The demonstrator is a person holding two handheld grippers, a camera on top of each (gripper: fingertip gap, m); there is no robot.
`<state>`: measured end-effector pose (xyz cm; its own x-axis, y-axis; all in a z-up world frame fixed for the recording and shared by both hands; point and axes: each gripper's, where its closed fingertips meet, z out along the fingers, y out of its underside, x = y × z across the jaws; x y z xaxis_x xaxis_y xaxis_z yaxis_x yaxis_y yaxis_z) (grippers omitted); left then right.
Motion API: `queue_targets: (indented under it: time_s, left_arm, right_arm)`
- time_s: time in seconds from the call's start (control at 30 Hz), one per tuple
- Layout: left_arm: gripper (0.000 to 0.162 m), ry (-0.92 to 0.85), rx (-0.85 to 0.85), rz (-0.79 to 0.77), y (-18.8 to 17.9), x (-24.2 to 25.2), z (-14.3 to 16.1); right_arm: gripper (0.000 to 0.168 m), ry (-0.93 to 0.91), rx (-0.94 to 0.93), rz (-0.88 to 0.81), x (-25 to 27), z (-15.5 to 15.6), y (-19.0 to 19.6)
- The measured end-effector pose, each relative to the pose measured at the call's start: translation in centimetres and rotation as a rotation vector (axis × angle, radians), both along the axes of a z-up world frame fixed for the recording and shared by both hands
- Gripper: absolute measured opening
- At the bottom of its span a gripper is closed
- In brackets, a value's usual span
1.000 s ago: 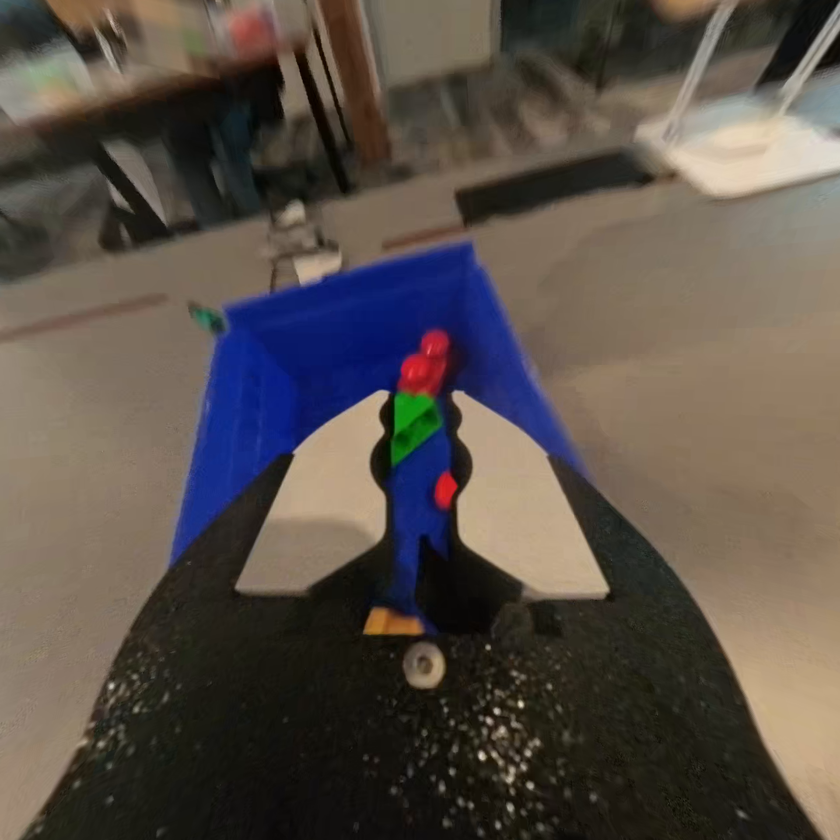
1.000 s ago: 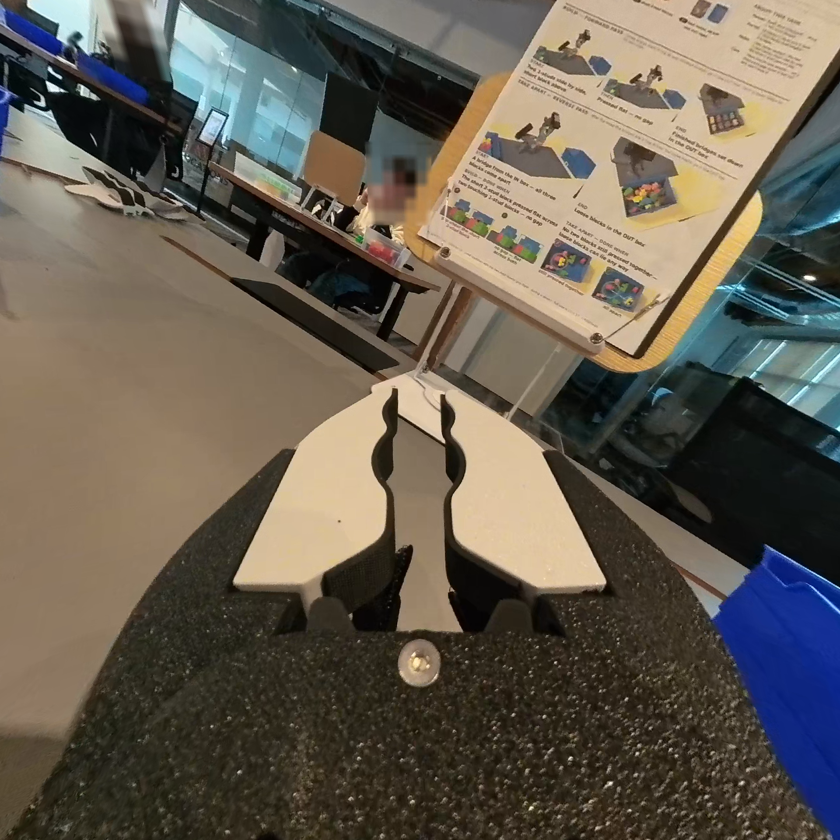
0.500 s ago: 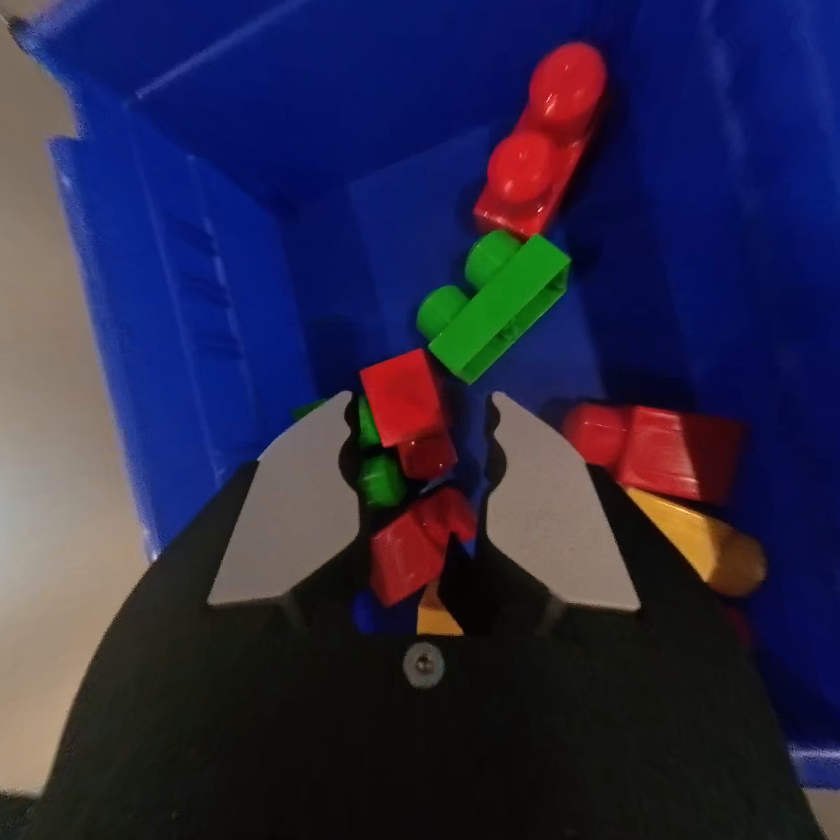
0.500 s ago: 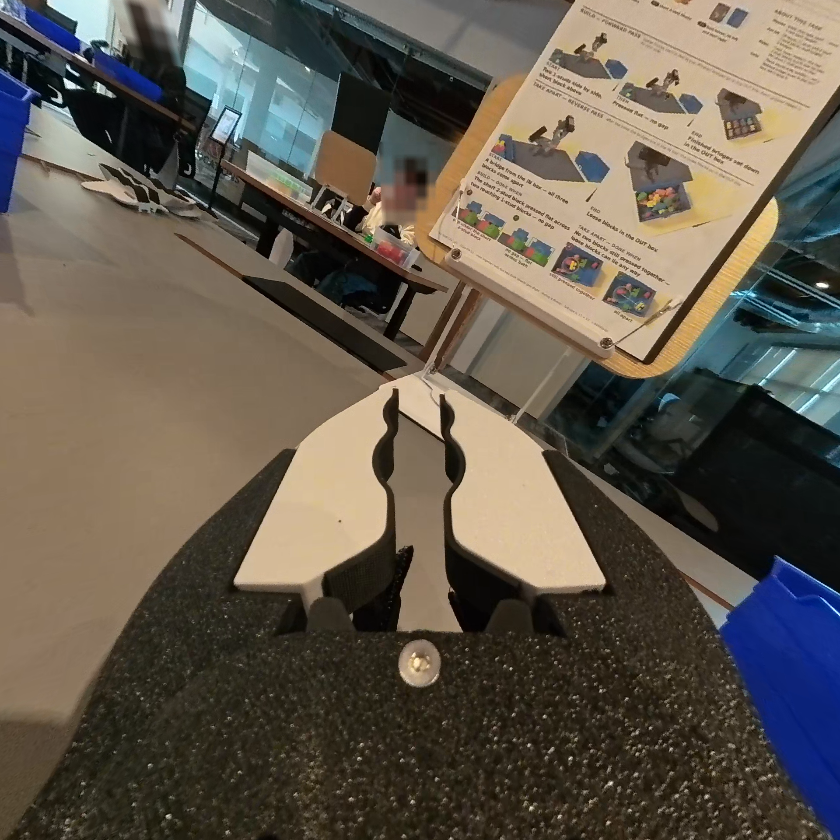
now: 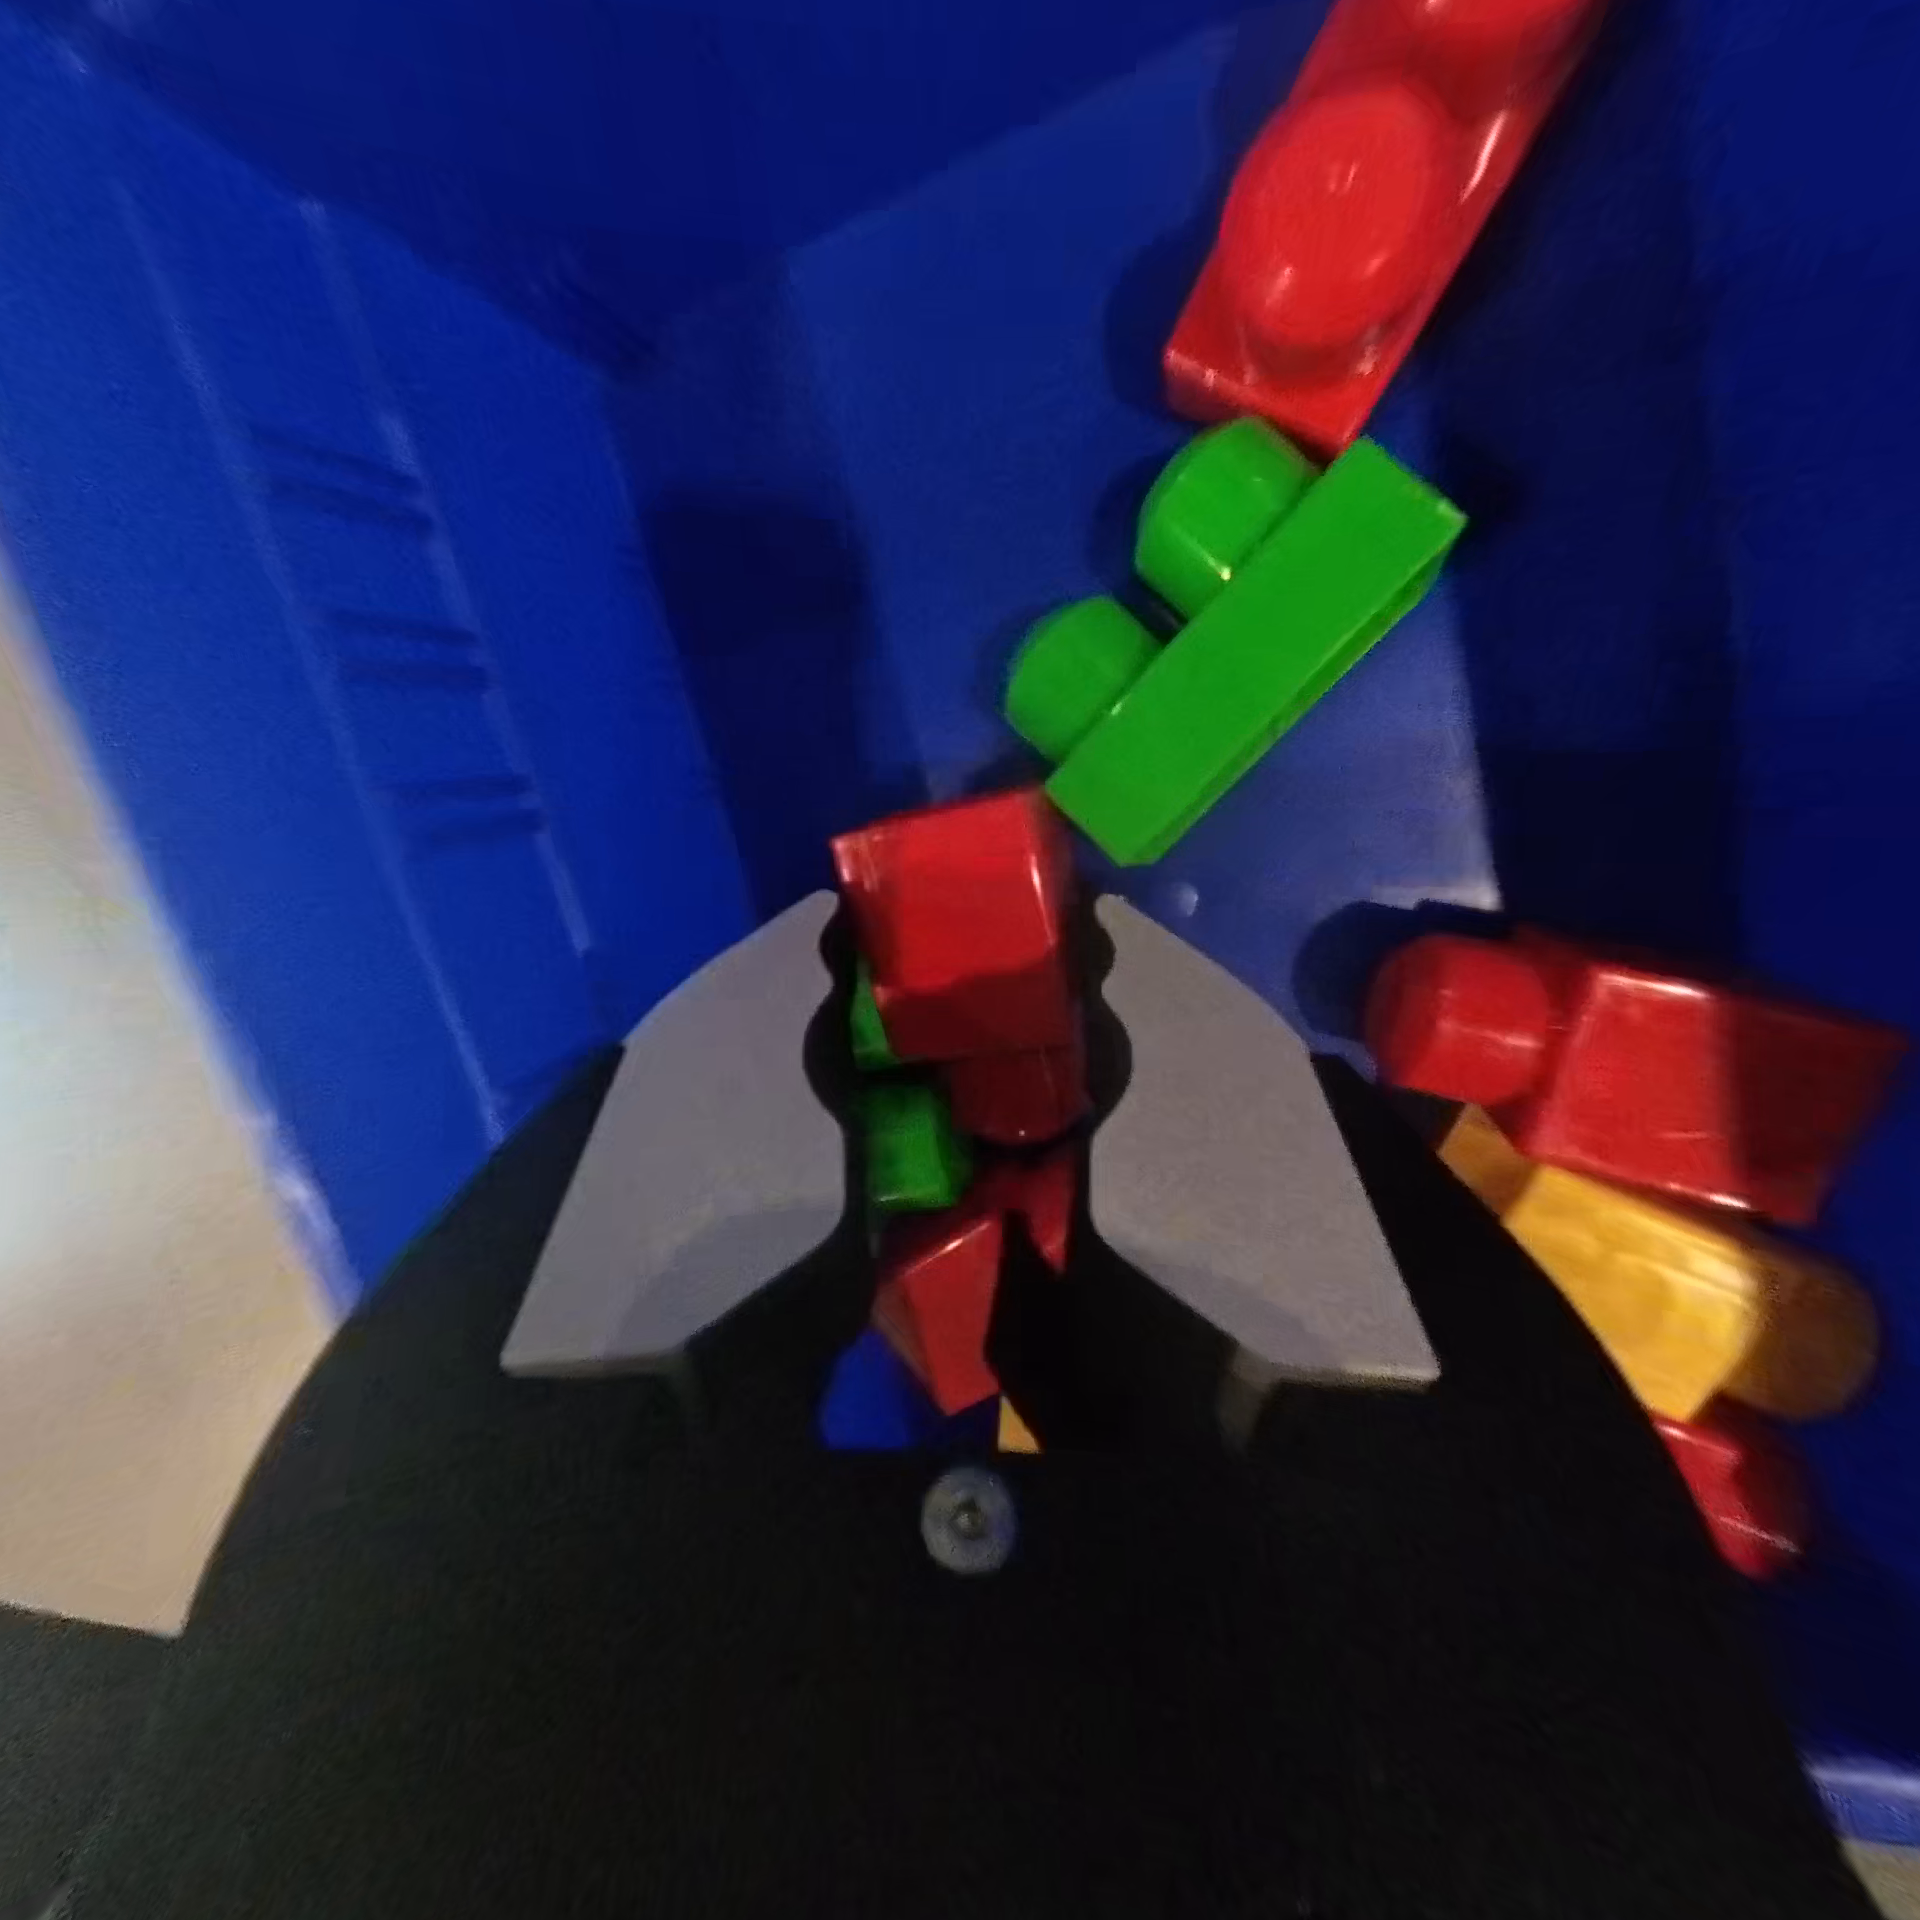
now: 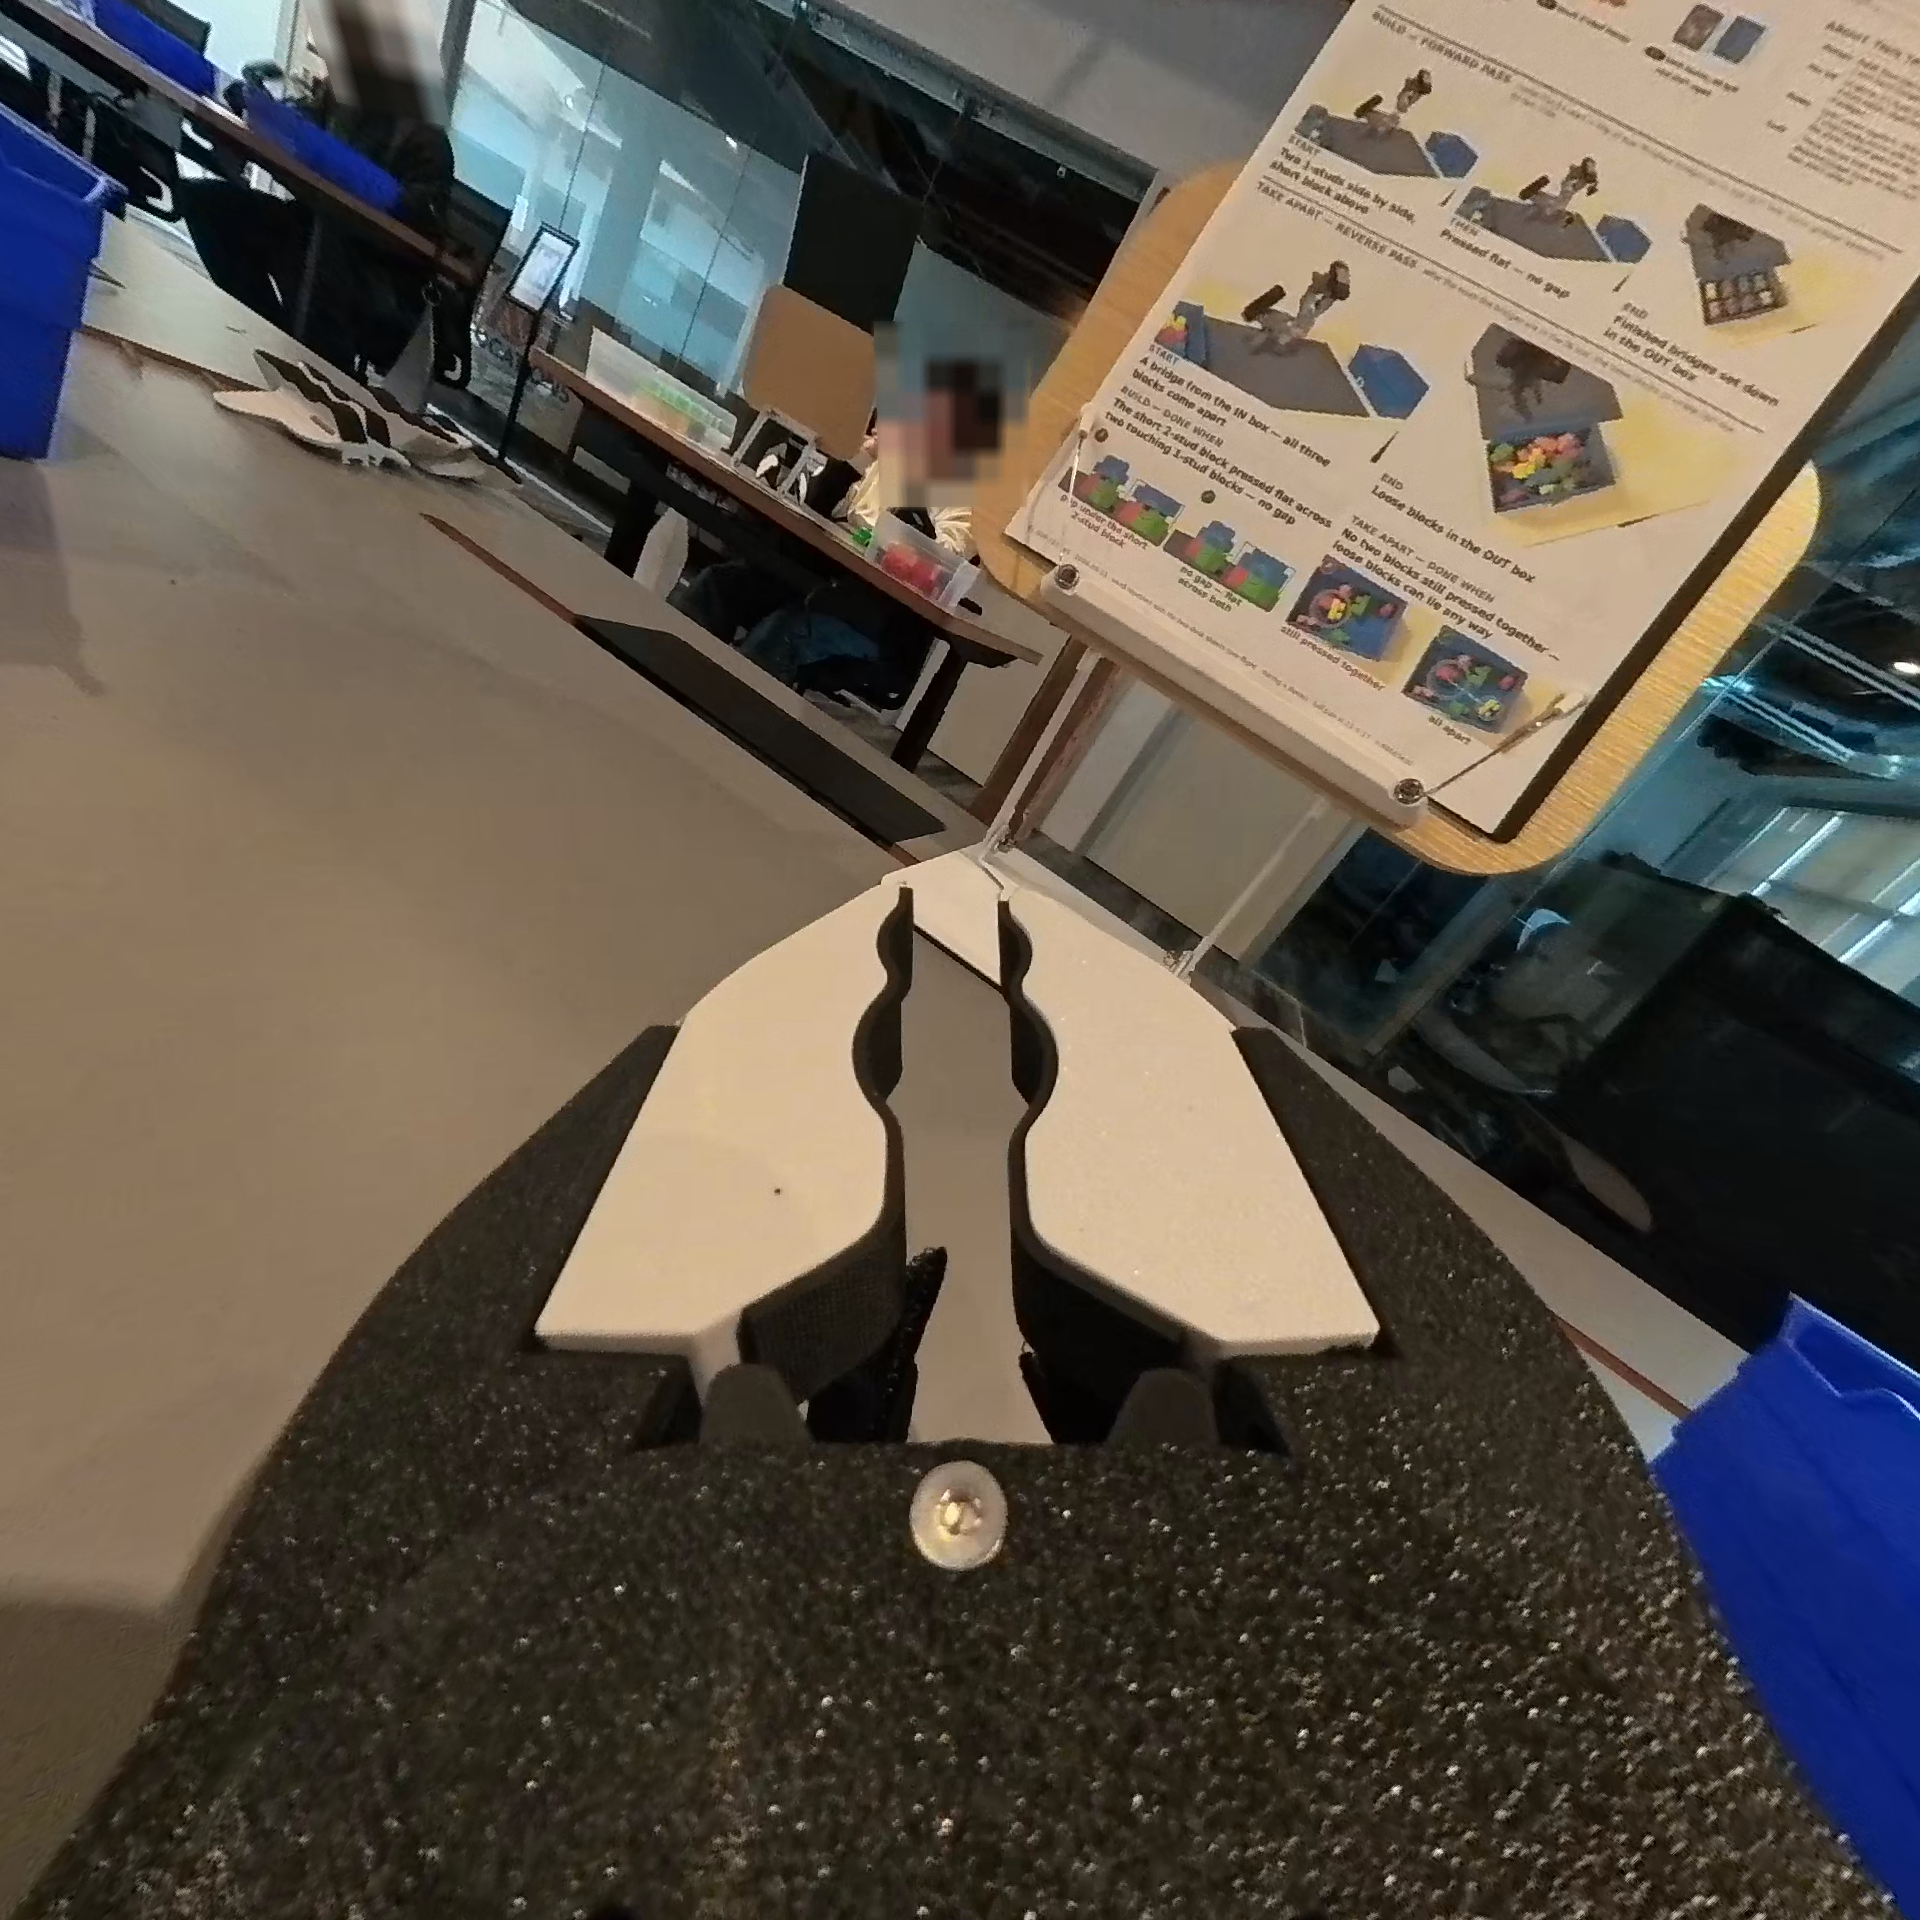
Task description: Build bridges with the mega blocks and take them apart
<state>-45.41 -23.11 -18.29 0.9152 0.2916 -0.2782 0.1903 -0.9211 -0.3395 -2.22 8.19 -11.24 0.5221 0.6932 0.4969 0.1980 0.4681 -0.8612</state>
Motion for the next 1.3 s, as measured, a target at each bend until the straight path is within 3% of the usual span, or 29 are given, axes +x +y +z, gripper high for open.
queue_targets:
  time_s: [0.17, 0.33, 0.6, 0.9, 1.07, 1.17, 1.3]
  left_arm:
    - [0.04, 0.245, 0.161, -0.059, 1.3, 1.0, 6.1]
    - [0.039, 0.446, 0.291, -0.148, 3.7, 6.0, 11.9]
    - [0.039, 0.504, 0.475, -0.332, 10.3, 18.5, 15.3]
    - [0.04, 0.374, 0.516, -0.405, 15.8, 25.1, 12.5]
    - [0.04, 0.079, 0.445, -0.49, 19.4, 29.9, 5.9]
    - [0.04, -0.004, 0.357, -0.536, 21.0, 32.1, 2.0]
    - [0.04, -0.078, 0.286, -0.541, 22.0, 33.4, -0.8]
  right_arm:
    - [0.015, 0.0, 0.001, 0.001, -0.1, 0.0, 0.0]
    - [0.015, -0.002, 0.005, -0.001, -0.1, 0.0, 0.0]
    - [0.014, -0.004, 0.007, 0.002, -0.1, 0.0, -0.1]
    - [0.013, -0.002, 0.002, 0.018, -0.2, 0.0, -0.3]
    - [0.012, 0.008, -0.001, 0.018, -0.1, 0.1, -0.2]
    - [0.012, 0.006, 0.001, 0.022, -0.1, 0.1, -0.3]
    - [0.012, 0.004, 0.002, 0.031, -0.2, 0.0, -0.4]
